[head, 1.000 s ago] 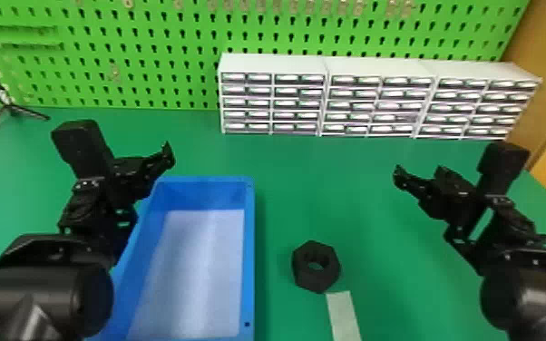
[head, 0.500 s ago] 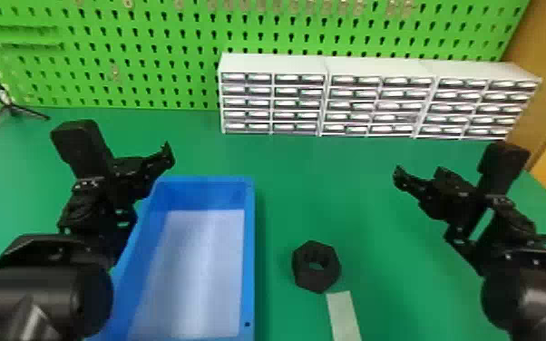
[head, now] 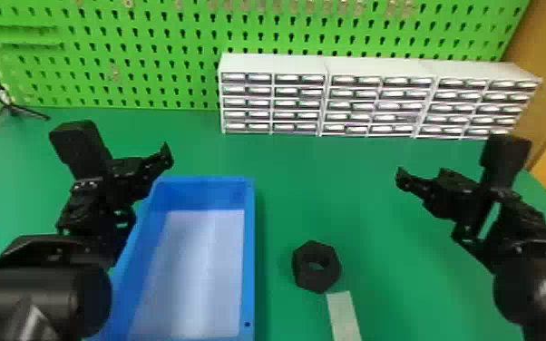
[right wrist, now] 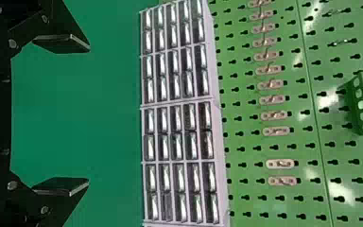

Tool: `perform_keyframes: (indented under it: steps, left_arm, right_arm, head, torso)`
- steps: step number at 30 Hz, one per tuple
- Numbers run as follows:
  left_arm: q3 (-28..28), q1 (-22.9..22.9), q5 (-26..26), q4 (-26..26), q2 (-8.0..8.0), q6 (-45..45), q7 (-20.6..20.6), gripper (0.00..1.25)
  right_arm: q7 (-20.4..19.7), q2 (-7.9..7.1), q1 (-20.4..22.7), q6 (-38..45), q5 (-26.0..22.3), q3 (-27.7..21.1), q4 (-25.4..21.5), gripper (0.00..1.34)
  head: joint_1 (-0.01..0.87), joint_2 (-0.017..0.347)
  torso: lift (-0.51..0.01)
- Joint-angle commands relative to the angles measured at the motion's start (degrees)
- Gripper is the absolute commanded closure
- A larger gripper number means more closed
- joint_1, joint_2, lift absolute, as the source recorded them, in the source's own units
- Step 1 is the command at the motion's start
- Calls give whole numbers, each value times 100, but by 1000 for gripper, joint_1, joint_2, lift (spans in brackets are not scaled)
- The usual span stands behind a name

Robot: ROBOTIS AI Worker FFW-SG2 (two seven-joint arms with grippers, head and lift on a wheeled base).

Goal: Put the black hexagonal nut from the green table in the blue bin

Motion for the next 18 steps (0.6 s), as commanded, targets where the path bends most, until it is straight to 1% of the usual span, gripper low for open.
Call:
perform_keyframes:
  steps: [1, 6, 9, 13, 18]
  left_arm:
    - [-5, 1, 8, -8, 2, 0, 0, 98]
    - [4, 1, 8, 0, -7, 0, 0, 98]
    - [-5, 10, 8, 0, 2, 0, 0, 98]
    - [-5, 10, 8, 0, 2, 0, 0, 98]
    - [-5, 10, 8, 0, 2, 0, 0, 98]
  right_arm:
    - [-202, 4, 21, 360, 15, 93, -206, 285]
    - [-483, 30, 38, 800, 6, 198, -435, 285]
    - [-641, -22, 38, 1134, -64, 304, -566, 283]
    - [-668, -110, -6, 1599, -143, 462, -707, 283]
    - [-685, -101, -6, 1819, -91, 611, -848, 285]
  head:
    - [692, 8]
    - [692, 8]
    - [692, 8]
    - [692, 8]
    - [692, 8]
  torso:
    - [-97]
    - [-97]
    - [-97]
    - [-97]
    - [-97]
